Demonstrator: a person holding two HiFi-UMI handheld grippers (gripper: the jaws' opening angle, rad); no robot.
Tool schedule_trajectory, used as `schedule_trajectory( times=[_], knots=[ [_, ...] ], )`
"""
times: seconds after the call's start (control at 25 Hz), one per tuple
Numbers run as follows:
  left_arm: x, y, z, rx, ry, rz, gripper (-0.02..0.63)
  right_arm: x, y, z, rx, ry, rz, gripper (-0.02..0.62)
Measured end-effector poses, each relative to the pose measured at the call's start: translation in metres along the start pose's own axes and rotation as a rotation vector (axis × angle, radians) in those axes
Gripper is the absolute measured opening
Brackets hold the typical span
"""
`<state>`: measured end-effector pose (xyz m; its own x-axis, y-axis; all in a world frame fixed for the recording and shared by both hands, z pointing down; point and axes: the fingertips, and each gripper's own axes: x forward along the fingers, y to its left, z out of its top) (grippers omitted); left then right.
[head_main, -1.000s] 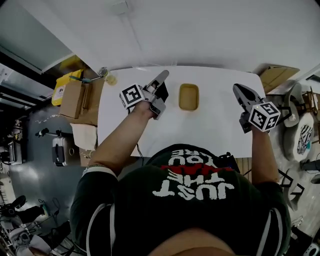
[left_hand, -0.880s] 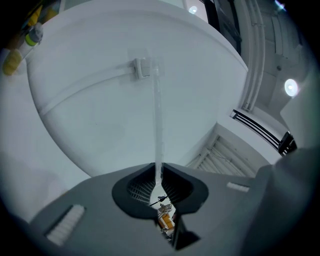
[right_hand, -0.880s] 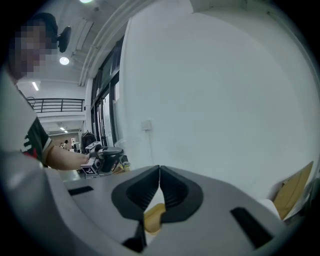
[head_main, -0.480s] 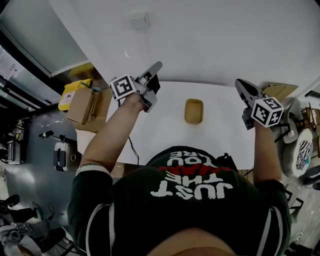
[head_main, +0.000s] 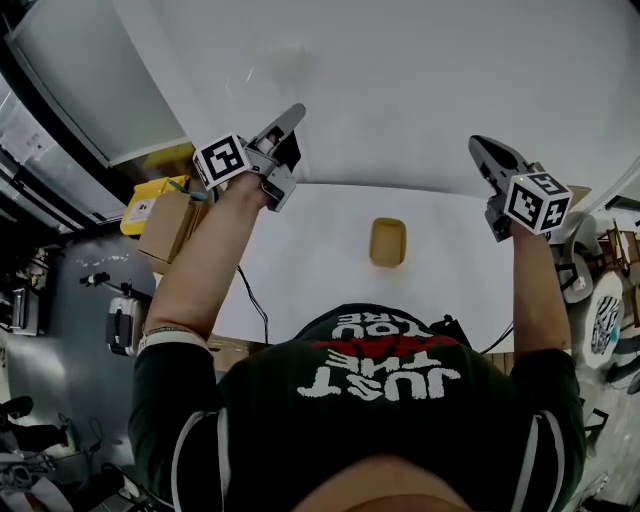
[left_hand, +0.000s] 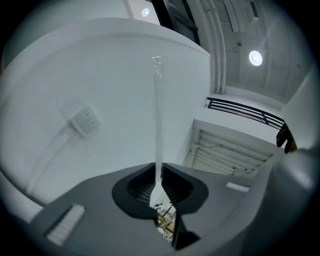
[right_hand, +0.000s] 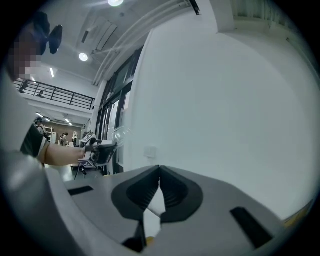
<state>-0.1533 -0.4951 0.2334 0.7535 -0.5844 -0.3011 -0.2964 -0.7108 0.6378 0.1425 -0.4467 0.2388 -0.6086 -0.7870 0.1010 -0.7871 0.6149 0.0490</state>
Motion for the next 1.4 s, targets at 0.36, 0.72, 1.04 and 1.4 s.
schedule_trajectory(
  times=[0.36,0.72,1.04,1.4],
  knots=[
    [0.018,-0.031,0.039,0.075,0.005,-0.042,0.038,0.011,-0.001,0.051,-0.035,-0.033,-0.016,0.008],
    [0.02,-0.046,0.041,0.114,0.017,-0.053,0.038,0.005,0.004,0.071,-0.05,-0.062,-0.032,0.006],
    [0.02,-0.045,0.041,0.124,0.023,-0.043,0.038,0.007,0.004,0.071,-0.049,-0.065,-0.033,0.006],
    [0.021,-0.051,0.041,0.133,0.026,-0.052,0.038,0.005,0.007,0.073,-0.06,-0.068,-0.04,0.006]
  ],
)
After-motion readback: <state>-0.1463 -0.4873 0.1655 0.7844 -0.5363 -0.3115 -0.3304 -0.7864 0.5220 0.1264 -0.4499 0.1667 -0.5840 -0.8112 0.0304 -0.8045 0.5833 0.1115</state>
